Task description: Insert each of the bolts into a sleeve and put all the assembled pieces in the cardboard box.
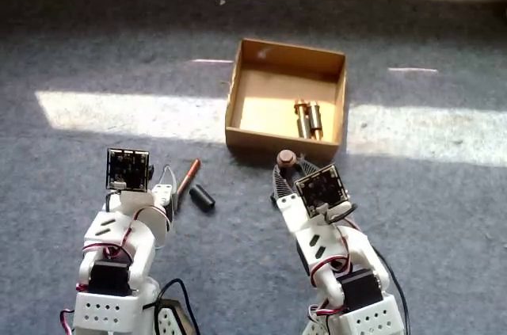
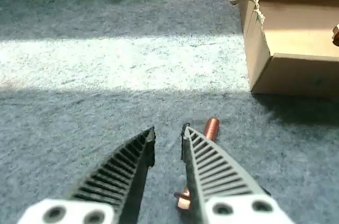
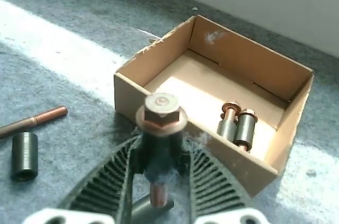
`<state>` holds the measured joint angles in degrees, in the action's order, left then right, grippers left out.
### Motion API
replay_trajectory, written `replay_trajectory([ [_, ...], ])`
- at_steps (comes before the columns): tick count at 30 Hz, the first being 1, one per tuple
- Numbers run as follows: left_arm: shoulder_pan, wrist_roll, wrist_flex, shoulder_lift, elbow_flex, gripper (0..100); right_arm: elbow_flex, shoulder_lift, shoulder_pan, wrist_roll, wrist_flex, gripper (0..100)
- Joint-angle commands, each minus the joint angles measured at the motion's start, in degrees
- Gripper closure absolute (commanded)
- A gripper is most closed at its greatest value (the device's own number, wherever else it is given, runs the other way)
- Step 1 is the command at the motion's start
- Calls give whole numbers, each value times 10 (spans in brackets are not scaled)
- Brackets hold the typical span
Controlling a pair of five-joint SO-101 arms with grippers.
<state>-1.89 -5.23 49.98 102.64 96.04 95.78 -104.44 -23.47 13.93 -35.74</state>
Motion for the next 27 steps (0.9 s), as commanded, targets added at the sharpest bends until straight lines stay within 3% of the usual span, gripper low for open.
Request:
replay_trajectory([
  [1,-6,7,74,18,12,892,87,-7,8,3,0,993],
  [6,-6,7,161,18,12,892,87,-7,8,3,-8,993],
  [16,-6,7,253,18,12,892,87,-7,28,3,-8,993],
  [27,-7,4,256,18,12,934,65,-7,102,3,-8,993],
])
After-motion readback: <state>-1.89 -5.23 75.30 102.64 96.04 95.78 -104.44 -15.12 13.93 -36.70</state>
